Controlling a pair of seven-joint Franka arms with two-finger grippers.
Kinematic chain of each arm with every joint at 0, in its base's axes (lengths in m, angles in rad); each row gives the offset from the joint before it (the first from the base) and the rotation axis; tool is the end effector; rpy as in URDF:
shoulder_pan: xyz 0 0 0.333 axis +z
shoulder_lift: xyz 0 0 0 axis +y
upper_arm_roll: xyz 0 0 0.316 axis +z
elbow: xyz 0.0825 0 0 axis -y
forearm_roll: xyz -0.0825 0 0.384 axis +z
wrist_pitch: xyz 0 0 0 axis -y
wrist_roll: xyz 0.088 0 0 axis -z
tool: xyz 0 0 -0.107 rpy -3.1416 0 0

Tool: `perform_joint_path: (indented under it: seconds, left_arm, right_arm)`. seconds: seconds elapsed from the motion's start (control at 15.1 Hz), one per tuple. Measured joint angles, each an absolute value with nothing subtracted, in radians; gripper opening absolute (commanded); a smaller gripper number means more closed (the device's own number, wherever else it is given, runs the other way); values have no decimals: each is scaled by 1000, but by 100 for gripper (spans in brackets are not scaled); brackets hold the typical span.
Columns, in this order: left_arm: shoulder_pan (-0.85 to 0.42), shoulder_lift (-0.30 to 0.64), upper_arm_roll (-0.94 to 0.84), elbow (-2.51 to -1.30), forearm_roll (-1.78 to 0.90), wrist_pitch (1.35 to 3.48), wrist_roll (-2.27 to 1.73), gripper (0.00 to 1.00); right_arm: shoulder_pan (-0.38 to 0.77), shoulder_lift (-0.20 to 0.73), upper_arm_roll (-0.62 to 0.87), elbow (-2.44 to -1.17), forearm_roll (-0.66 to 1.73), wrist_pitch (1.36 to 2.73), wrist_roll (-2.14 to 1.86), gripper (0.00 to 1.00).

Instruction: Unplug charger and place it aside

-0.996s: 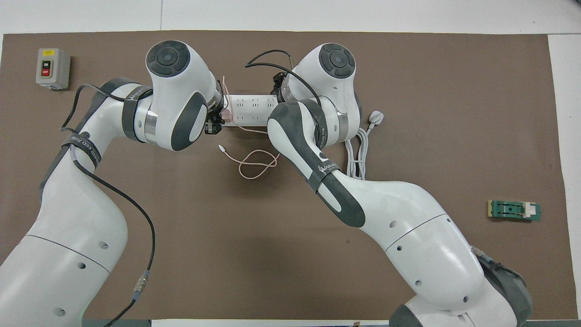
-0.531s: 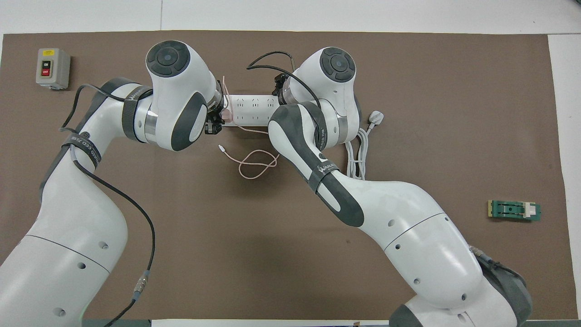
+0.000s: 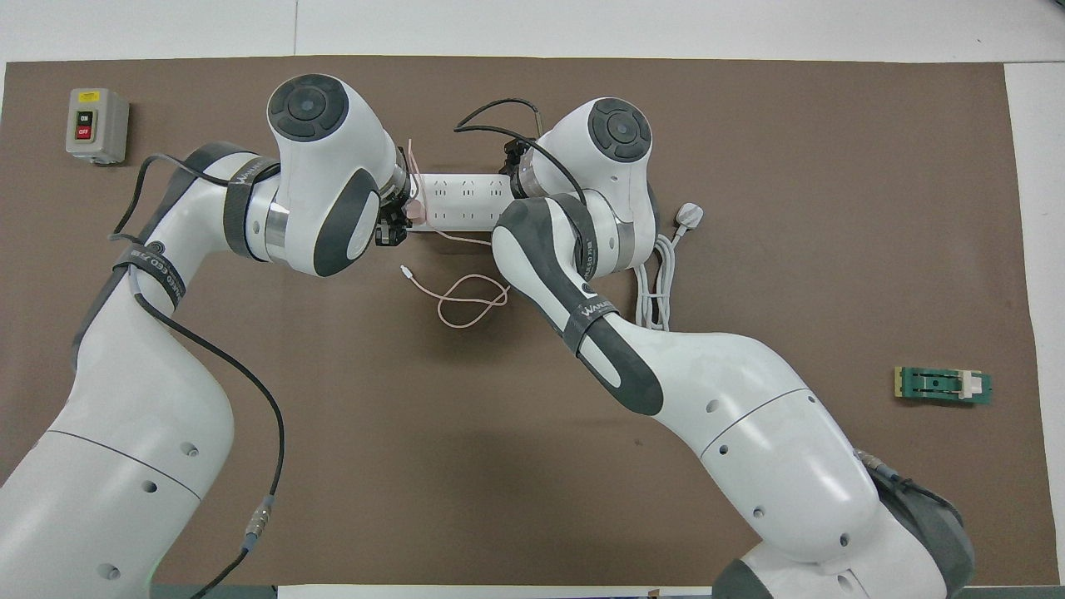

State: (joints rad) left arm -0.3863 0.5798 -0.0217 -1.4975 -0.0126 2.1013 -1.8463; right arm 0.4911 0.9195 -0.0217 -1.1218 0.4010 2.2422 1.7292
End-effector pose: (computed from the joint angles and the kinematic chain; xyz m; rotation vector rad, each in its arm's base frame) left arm 0.6511 -0.2794 0.3332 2.3296 2.0603 -0.0159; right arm 0.6964 0.3723 0.2731 -2.0823 1.8806 0.2782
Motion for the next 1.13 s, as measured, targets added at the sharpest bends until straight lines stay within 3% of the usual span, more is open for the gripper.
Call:
perform_joint_path:
  seconds: [0.2, 0.27, 0.46, 1.13]
  left_arm:
    - [-386, 579, -22, -1498, -13, 2101, -1846, 14]
    - [-386, 579, -22, -1498, -13, 2102, -1846, 14]
    - [-386, 579, -22, -1498, -13, 2102, -1846, 0]
    - [-384, 579, -22, -1482, -18, 2077, -1846, 0]
  right_arm:
    - [490, 916, -23, -1126, 412, 2244, 1734, 60]
    - [490, 916, -23, -1127, 415, 2244, 1734, 60]
    - [490, 916, -23, -1127, 417, 2244, 1734, 63]
    - [490, 915, -23, -1131, 420, 2248, 1734, 67]
